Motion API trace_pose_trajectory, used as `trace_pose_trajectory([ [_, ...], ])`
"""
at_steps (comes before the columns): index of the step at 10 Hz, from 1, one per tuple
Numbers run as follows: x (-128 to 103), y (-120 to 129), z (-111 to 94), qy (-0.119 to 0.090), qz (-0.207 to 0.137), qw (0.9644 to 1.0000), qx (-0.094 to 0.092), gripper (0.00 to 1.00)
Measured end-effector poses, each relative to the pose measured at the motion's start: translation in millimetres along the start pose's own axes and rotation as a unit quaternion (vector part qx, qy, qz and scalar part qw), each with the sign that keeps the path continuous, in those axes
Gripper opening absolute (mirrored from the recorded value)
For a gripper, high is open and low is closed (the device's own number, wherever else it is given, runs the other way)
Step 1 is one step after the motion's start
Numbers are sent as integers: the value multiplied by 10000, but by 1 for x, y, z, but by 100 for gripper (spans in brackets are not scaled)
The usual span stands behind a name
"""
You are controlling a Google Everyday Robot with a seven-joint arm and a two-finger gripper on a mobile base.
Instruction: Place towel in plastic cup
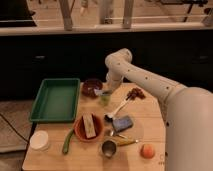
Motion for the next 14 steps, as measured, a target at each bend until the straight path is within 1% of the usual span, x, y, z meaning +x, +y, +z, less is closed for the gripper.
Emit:
trace_pose_trajectory([
  [1,0,-1,1,16,3,10000,-11,29],
  [4,3,-1,3,58,33,10000,-36,60],
  [5,2,-1,4,55,33,10000,-43,67],
  [6,1,-1,5,56,31,10000,-39,78],
  [7,0,-2,5,56,27,10000,-33,80],
  [9,0,-2,6,64,36,10000,-3,80],
  [14,1,-2,5,57,9,10000,0,80],
])
